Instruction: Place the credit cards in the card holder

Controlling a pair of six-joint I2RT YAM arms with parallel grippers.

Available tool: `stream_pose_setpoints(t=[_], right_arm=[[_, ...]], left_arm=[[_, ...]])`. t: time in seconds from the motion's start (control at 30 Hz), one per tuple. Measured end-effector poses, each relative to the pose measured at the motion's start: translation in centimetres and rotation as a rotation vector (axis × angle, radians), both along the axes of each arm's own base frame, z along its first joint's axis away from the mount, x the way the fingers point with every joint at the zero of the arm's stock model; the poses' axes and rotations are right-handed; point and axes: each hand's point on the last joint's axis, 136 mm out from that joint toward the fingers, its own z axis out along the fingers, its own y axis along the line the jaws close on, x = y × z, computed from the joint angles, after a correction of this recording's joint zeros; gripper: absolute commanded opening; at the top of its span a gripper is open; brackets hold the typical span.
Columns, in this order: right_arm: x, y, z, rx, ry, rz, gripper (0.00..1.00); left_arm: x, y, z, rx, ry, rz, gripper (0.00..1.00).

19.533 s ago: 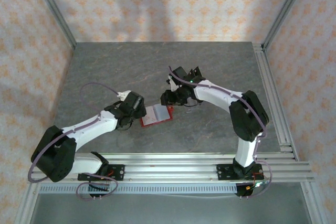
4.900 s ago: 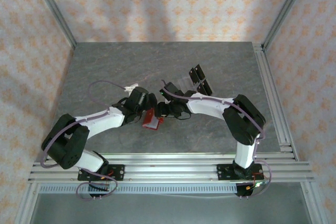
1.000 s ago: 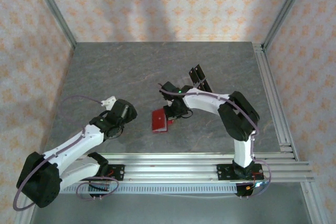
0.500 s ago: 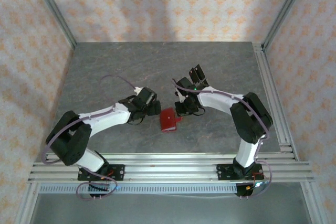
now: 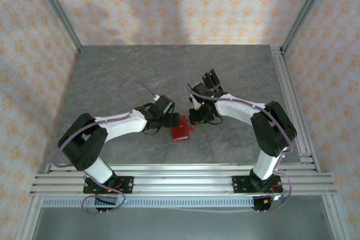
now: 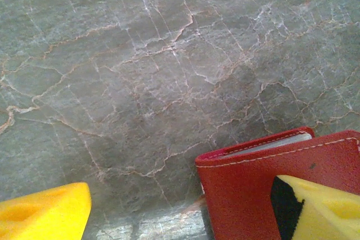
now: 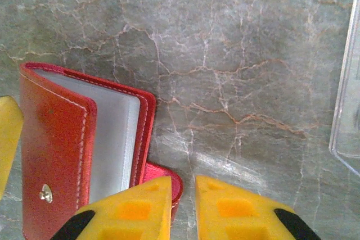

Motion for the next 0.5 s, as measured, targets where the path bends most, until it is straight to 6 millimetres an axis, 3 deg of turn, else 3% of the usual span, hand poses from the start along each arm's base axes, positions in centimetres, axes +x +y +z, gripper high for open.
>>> stream_pose_setpoints(t=[0.17, 0.37, 0.5], right_arm=[[-0.3, -0.1, -0.2, 0.002, 0.011, -0.002, 0.18], [-0.4, -0.1, 0.5, 0.019, 0.009, -0.022, 0.28], [-0.2, -0.1, 2.3, 0.051, -0.023, -0.055, 0.38]], left_arm=[[-0.3, -0.1, -0.5, 0.024, 0.004, -0.007, 0.84], [-0.8, -0.4, -1.9, 0.056, 0.027, -0.023, 0.83], [-0.7, -0.6, -2.1, 0.061, 0.018, -0.024, 0.83]])
